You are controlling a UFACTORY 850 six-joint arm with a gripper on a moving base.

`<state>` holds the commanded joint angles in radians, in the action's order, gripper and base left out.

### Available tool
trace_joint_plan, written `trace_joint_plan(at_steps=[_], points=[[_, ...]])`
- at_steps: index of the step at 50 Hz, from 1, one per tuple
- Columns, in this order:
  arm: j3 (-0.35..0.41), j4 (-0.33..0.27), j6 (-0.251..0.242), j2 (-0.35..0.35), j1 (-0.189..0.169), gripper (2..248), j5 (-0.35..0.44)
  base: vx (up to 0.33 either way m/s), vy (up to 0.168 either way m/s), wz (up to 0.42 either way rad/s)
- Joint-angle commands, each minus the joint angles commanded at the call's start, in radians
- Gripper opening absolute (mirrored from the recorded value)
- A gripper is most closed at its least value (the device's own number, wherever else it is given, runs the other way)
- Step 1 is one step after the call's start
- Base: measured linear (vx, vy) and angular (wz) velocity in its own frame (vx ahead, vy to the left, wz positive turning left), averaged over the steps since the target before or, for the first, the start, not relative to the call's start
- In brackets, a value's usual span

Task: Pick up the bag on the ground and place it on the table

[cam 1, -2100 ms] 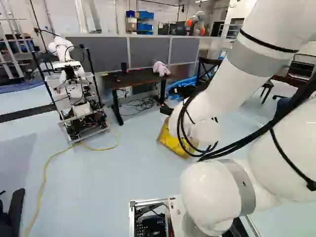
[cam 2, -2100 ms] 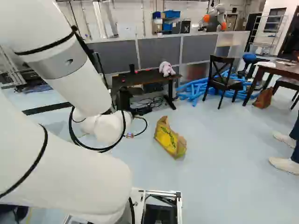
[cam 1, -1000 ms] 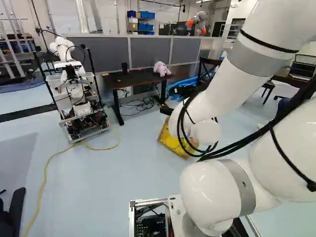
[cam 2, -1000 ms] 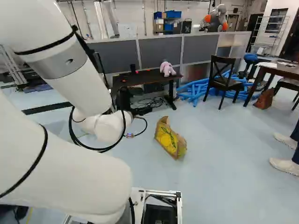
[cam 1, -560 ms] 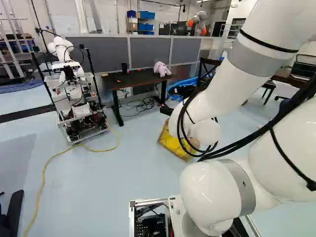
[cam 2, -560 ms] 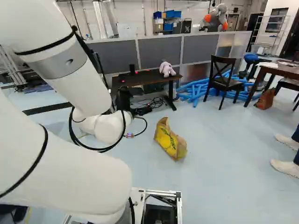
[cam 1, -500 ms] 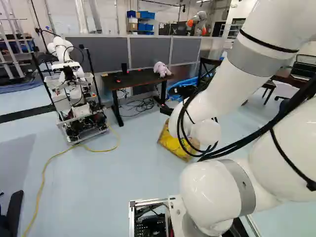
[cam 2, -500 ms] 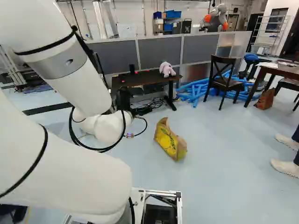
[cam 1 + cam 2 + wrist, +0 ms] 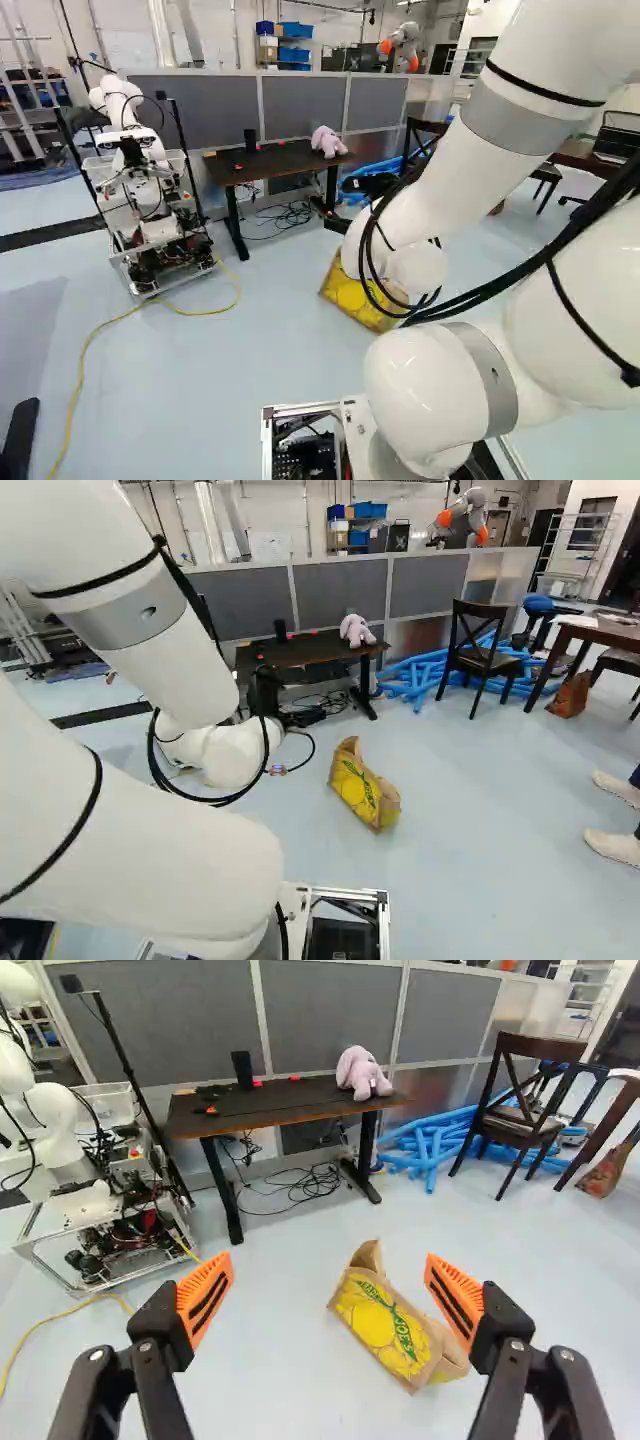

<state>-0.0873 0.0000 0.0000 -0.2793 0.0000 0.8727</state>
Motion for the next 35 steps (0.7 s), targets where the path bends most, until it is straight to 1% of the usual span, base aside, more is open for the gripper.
trace_joint_plan(at_steps=[8,35], points=[[0.000,0.000,0.000,0.000,0.000,247,0.000,0.130,-0.011,-0.066],[0.000,0.000,0.000,0.000,0.000,247,0.000,0.122,-0.035,-0.194]])
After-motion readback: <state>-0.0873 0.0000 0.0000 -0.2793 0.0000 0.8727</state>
